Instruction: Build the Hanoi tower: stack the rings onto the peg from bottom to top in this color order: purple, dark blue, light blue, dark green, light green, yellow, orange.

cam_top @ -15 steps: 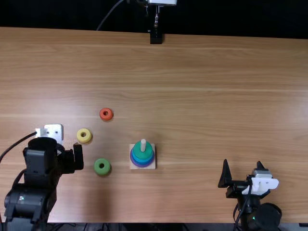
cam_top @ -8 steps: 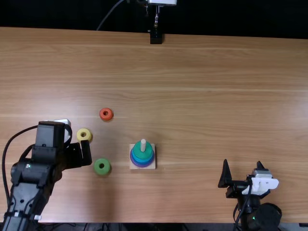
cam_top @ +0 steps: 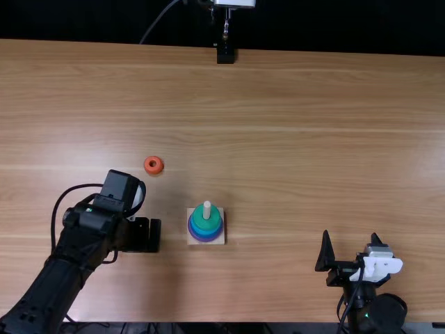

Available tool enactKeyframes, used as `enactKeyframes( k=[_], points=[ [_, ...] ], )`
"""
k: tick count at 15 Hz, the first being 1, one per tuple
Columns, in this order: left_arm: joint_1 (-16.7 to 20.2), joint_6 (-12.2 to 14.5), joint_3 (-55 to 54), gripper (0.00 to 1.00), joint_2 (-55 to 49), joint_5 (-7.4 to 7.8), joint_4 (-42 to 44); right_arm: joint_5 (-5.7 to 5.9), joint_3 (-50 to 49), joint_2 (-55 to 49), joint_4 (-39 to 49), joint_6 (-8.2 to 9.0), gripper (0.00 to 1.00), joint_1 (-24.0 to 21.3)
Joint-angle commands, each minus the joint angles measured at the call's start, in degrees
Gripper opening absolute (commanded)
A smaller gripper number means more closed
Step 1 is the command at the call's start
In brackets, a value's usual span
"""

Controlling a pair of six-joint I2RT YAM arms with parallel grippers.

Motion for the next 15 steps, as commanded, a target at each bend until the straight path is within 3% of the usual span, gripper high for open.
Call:
enactKeyframes(
  k=[1,3,5,15],
  points=[
    [-1.6,-0.4,2.6,1.00,1.9,0.16,0.0,0.49,-3.7,-0.7,-4.0,0.09,1.00,-0.5],
    [-3.7,-0.4,2.7,1.00,4.1,-1.32,0.0,0.49,-3.7,-0.7,-4.0,0.09,1.00,-0.6],
    [-5.5,-0.4,2.7,1.00,5.4,-4.38,0.1,0.49,-3.7,-0.7,-4.0,0.09,1.00,-0.6],
    [-7.1,-0.4,2.3,1.00,9.8,-4.48,1.2,0.49,-3.7,-0.7,-4.0,0.09,1.00,-0.6]
  ],
)
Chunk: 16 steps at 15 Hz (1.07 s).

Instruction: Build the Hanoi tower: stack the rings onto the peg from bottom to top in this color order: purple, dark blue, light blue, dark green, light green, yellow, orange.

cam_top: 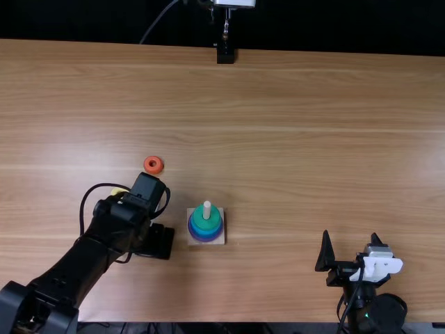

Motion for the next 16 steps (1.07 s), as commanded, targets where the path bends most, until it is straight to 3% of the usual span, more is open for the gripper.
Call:
enactKeyframes(
  k=[1,8,9,11,15,16],
  points=[
    [-0.5,-0.5,1.4,1.00,1.0,-0.39,0.1,0.52,-3.7,-0.7,-4.0,0.11,1.00,-0.5],
    [-0.6,-0.5,0.8,1.00,2.2,-0.39,4.7,0.52,-3.7,-0.7,-4.0,0.11,1.00,-0.5],
    [-0.6,-0.5,0.7,0.96,2.2,-0.39,4.8,0.52,-3.7,-0.7,-4.0,0.11,1.00,-0.5],
    [-0.6,-0.4,0.7,0.69,2.2,-0.39,4.9,0.52,-3.7,-0.7,-4.0,0.11,1.00,-0.5],
    [-0.5,-0.5,0.6,0.57,2.0,-0.29,4.4,0.52,-3.7,-0.7,-4.0,0.11,1.00,-0.5],
    [-0.5,-0.5,0.6,0.47,2.0,-0.18,4.3,0.52,-3.7,-0.7,-4.0,0.11,1.00,-0.5]
  ],
)
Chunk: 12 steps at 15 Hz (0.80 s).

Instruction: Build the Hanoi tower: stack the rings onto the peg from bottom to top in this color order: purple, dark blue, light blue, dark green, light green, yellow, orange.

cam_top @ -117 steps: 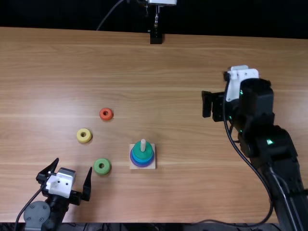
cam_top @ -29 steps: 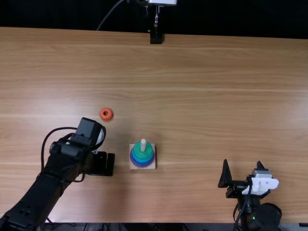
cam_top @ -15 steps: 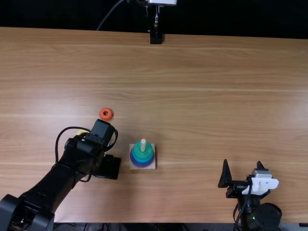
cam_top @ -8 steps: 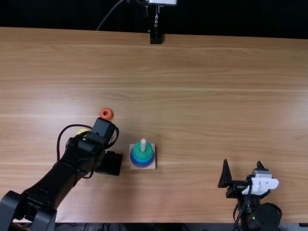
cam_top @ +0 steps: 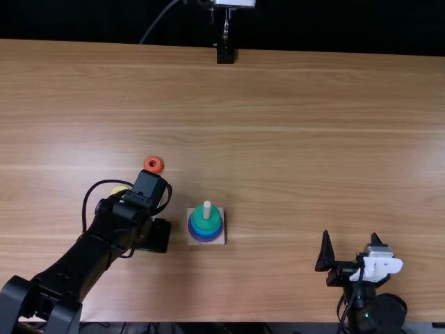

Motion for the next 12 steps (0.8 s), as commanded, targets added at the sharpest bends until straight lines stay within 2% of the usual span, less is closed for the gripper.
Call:
enactKeyframes(
  k=[1,3,4,8,9,12],
  points=[
    [-0.4,-0.5,0.4,0.33,0.6,0.13,-0.1,0.54,-3.7,-0.7,-4.0,0.09,1.00,-0.6],
    [-0.3,-0.5,-0.9,0.04,0.4,0.55,0.2,0.54,-3.7,-0.7,-4.0,0.09,1.00,-0.6],
    [-0.2,-0.6,-1.0,0.00,0.3,0.65,0.2,0.54,-3.7,-0.7,-4.0,0.09,1.00,-0.6],
    [0.2,-1.0,1.3,0.00,0.1,0.55,-1.6,0.54,-3.7,-0.7,-4.0,0.09,1.00,-0.6],
    [0.2,-1.1,3.8,0.00,0.1,0.02,-3.0,0.54,-3.7,-0.7,-4.0,0.09,1.00,-0.6],
    [0.2,-1.1,10.9,0.00,0.1,-0.09,-11.3,0.54,-3.7,-0.7,-4.0,0.09,1.00,-0.6]
  ],
)
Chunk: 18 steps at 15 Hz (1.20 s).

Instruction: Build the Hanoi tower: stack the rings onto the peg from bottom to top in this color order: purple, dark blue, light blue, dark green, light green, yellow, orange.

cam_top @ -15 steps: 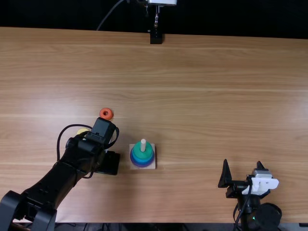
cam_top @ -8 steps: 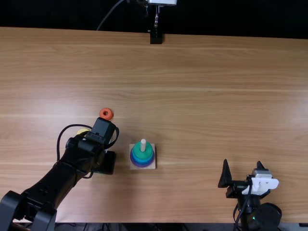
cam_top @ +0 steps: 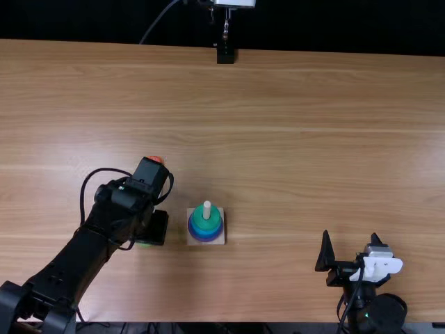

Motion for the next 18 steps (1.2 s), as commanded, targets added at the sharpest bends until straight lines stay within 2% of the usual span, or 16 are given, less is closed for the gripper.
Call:
enactKeyframes(
  k=[1,9,13,18],
  points=[
    [0.2,-0.7,4.0,0.00,0.1,-0.06,-2.8,0.52,-3.7,-0.7,-4.0,0.11,1.00,-0.6],
    [-0.2,-1.4,20.5,0.00,0.7,0.15,-17.6,0.52,-3.7,-0.7,-4.0,0.11,1.00,-0.6],
    [-0.8,-7.0,27.5,0.00,1.0,0.36,-20.3,0.52,-3.7,-0.7,-4.0,0.11,1.00,-0.6],
    [-5.6,-12.8,32.6,0.00,3.1,0.36,-20.3,0.52,-3.7,-0.7,-4.0,0.11,1.00,-0.6]
  ],
)
